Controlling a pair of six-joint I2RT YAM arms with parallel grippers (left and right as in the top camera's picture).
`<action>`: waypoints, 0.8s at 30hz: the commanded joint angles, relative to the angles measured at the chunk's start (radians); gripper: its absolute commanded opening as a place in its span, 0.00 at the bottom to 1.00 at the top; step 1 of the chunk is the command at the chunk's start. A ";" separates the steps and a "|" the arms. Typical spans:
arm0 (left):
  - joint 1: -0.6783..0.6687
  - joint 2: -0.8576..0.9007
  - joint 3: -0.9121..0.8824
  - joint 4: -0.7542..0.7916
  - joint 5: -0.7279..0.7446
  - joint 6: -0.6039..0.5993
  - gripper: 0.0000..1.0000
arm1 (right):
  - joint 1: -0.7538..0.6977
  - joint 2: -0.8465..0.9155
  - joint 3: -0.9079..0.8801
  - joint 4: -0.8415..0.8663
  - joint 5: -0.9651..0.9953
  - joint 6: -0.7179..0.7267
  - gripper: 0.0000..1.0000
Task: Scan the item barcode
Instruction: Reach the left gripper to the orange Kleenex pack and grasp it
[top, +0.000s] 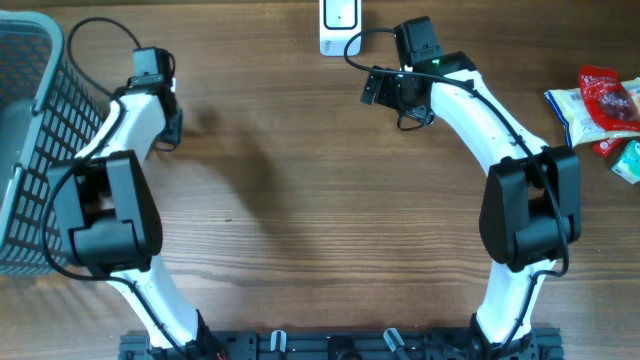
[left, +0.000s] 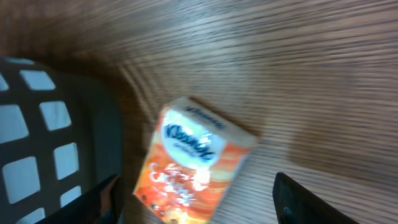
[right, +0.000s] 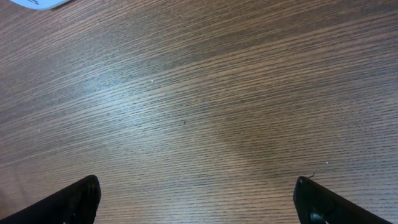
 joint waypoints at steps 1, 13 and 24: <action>0.037 0.011 0.001 -0.010 0.074 0.020 0.71 | 0.004 -0.037 0.006 0.002 0.017 0.013 1.00; 0.054 0.017 0.001 -0.042 0.218 0.071 0.69 | 0.004 -0.037 0.006 0.002 0.017 0.013 1.00; 0.059 0.083 -0.007 -0.042 0.222 0.067 0.59 | 0.004 -0.037 0.006 0.002 0.017 0.013 1.00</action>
